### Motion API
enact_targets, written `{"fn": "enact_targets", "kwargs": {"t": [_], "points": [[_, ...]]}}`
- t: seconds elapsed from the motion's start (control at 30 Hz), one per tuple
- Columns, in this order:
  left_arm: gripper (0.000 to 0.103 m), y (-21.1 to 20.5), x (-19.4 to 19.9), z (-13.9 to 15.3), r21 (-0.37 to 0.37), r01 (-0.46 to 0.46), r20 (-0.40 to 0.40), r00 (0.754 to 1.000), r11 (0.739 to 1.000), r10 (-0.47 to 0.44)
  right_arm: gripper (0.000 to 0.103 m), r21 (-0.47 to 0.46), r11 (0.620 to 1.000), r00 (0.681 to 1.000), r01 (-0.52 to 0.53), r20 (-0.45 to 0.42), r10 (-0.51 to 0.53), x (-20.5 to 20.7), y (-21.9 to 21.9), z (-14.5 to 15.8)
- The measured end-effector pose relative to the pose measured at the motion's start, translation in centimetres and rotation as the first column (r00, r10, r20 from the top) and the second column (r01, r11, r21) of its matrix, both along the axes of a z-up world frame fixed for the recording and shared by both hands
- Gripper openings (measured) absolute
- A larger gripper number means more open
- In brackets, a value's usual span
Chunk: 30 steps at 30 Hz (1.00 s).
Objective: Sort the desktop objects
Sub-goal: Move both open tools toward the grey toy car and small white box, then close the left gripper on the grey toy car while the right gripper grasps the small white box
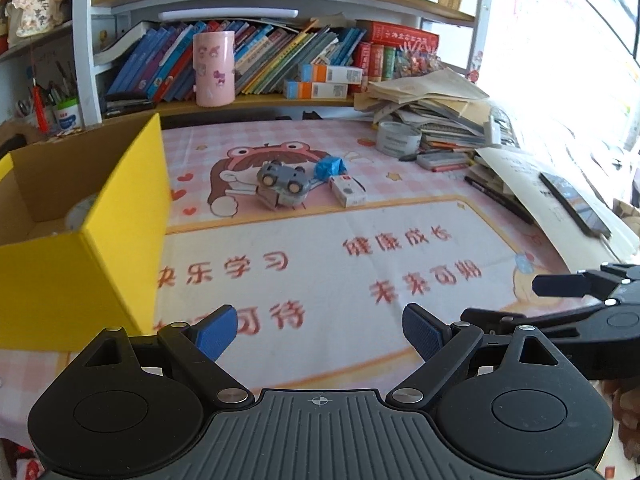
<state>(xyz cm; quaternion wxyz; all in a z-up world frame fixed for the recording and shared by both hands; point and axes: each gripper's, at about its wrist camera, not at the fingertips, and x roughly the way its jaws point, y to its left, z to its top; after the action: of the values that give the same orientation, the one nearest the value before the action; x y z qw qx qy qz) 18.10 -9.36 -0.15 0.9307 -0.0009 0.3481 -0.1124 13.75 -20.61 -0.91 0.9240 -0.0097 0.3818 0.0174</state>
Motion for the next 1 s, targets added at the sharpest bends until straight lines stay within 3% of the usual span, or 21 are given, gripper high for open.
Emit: {"fn": "enact_targets", "kwargs": {"t": [0.27,0.67,0.9,1.0], "points": [[0.092,-2.6,3.8,0.6,0.001,-0.086,0.007,0.996,0.996,0.086,0.084,0.034,0.998,0.998,-0.061,-0.015,0.061,4.4,-2.8,-0.2],[0.092,-3.3,9.6,1.6,0.068,-0.225,0.017,0.974,0.972,0.224,0.084,0.095,0.980,0.984,-0.178,-0.008,0.179,13.0,-4.3,-0.8],[0.092,-3.4,14.1,0.7,0.130,-0.199,0.000,0.980,0.971,0.200,0.081,0.089,0.967,0.971,-0.240,0.040,0.237,18.8,-3.7,-1.2],[0.091,-3.3,15.8,0.3,0.150,-0.189,-0.008,0.981,0.970,0.192,0.077,0.105,0.955,0.960,-0.279,0.021,0.278,21.2,-3.6,-1.9]]}}
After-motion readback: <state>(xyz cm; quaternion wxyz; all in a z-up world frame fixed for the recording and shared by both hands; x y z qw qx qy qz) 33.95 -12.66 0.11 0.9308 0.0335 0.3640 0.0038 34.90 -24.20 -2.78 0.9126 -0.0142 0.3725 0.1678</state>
